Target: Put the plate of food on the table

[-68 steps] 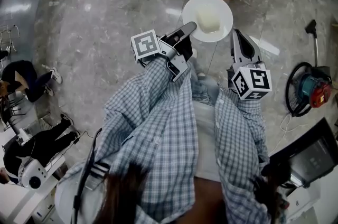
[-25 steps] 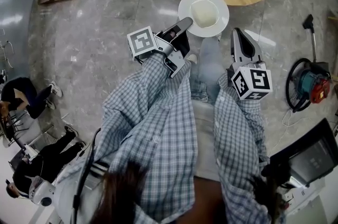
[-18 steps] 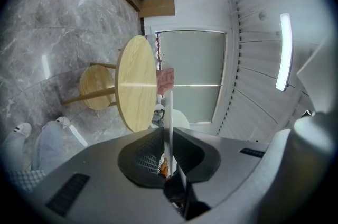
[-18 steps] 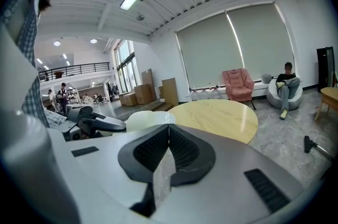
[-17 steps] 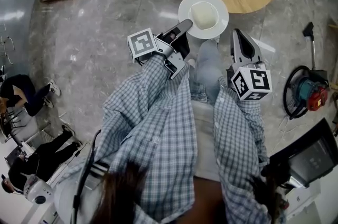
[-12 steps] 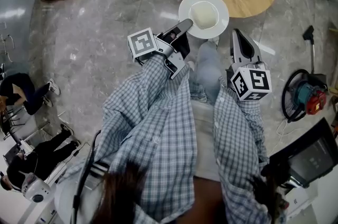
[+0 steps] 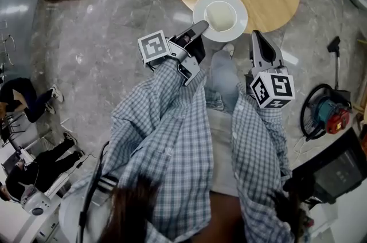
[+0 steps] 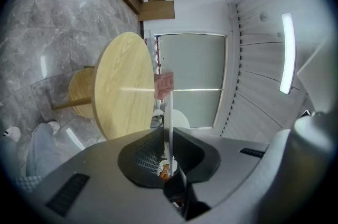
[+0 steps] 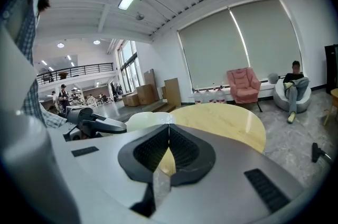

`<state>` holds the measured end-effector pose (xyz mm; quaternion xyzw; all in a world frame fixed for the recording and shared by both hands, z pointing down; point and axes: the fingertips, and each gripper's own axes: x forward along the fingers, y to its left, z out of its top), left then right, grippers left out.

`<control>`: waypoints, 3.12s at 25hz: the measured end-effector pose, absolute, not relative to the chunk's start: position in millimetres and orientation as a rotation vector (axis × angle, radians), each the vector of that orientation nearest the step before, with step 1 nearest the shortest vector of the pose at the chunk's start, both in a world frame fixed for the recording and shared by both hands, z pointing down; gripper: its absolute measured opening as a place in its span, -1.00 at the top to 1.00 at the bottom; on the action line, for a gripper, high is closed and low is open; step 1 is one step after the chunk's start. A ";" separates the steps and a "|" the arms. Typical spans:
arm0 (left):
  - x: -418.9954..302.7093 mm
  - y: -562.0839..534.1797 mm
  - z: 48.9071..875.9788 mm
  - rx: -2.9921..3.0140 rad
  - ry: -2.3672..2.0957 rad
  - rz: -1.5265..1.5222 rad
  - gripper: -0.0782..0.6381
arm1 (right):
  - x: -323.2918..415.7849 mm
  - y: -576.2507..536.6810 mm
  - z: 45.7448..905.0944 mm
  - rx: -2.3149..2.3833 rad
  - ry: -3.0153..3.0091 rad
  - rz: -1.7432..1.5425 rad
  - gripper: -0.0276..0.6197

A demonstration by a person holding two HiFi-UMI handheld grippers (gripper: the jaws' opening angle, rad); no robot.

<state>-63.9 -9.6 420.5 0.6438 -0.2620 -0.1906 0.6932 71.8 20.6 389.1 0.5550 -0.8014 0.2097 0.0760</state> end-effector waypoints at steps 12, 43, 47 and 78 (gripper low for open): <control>-27.2 -65.8 419.2 1.419 -0.625 -0.476 0.69 | 109.5 -45.2 390.2 1.586 -2.442 0.623 0.89; -5.8 -127.9 424.6 1.404 -0.689 -0.534 0.69 | 141.6 -116.9 404.5 1.562 -2.460 0.869 0.89; -7.6 -137.8 427.9 1.412 -0.680 -0.515 0.69 | 123.2 -121.4 400.5 1.478 -2.544 0.975 0.89; 7.5 -169.9 446.0 1.406 -0.602 -0.376 0.69 | 117.4 -147.4 434.7 1.534 -2.366 1.494 0.64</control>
